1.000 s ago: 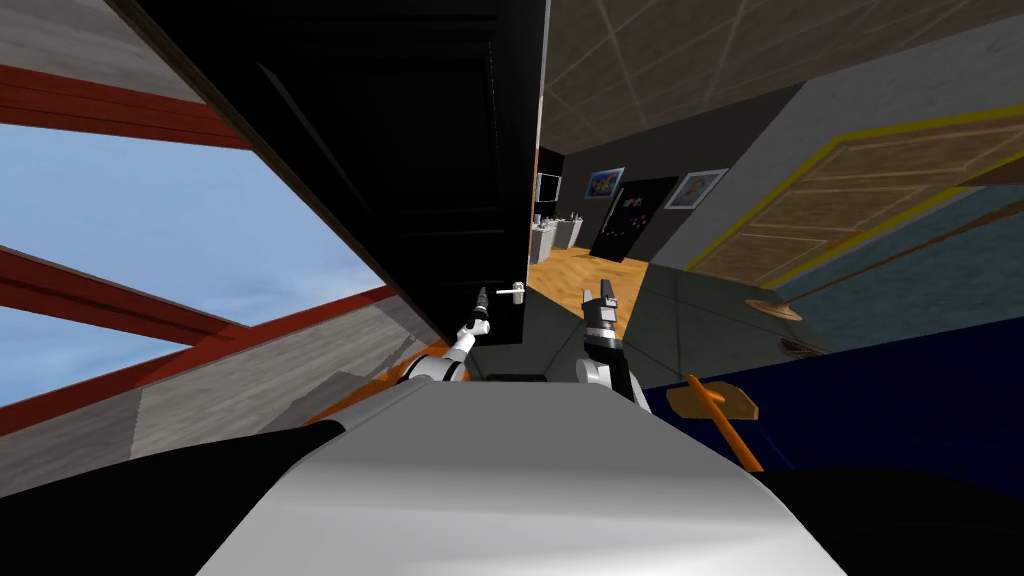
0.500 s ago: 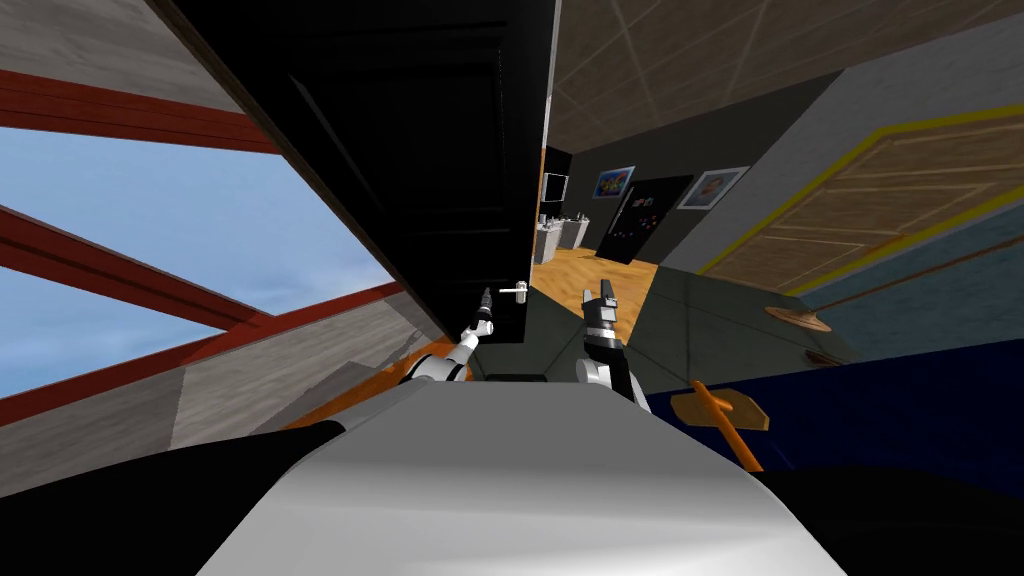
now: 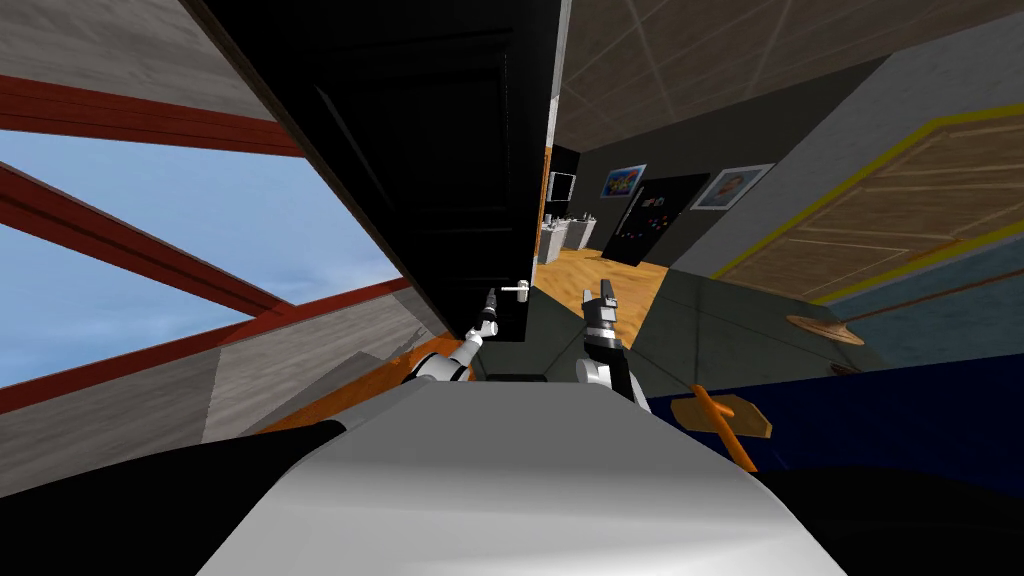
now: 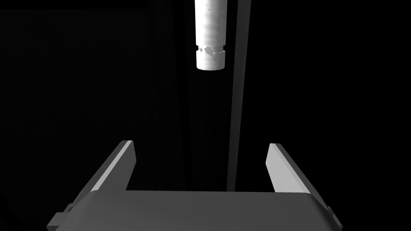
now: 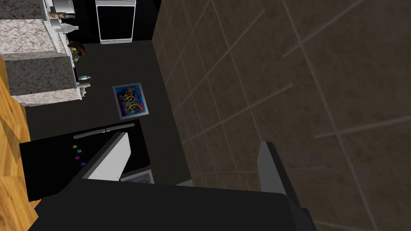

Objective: Push the door open

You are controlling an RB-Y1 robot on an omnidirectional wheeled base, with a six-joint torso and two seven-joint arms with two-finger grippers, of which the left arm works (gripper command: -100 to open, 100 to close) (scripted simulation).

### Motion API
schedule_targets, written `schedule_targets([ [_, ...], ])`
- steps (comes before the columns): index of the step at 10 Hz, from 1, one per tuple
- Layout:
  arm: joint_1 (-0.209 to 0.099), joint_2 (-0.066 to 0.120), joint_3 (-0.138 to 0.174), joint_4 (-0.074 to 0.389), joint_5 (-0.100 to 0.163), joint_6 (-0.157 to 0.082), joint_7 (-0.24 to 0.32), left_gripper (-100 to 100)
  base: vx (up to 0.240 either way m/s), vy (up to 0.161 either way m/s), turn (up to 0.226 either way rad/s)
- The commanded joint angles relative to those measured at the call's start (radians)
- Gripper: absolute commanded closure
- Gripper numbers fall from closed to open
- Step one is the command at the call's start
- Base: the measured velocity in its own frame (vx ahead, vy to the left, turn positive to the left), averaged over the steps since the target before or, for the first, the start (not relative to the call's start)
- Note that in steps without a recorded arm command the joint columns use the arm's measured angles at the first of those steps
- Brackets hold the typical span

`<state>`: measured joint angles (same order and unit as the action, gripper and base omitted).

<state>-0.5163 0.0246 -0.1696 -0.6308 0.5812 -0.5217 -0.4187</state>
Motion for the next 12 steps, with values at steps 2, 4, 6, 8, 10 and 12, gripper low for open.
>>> schedule_targets([
  [2,0.011,-0.022,-0.046,-0.021,0.059,-0.001,-0.046,-100,-0.054,-0.063,0.096],
  [4,0.012,-0.037,-0.075,-0.024,0.095,-0.004,-0.069,-100,-0.069,-0.074,0.071],
  [6,0.013,-0.056,-0.106,-0.027,0.134,-0.008,-0.094,-100,-0.095,-0.117,0.072],
  [8,0.013,-0.069,-0.124,-0.029,0.156,-0.010,-0.109,-100,-0.121,-0.175,0.048],
  [10,0.014,-0.052,-0.119,-0.026,0.151,-0.013,-0.103,-100,0.009,0.020,-0.006],
  [12,0.015,-0.034,-0.113,-0.026,0.154,-0.015,-0.109,-100,0.127,0.148,-0.036],
])
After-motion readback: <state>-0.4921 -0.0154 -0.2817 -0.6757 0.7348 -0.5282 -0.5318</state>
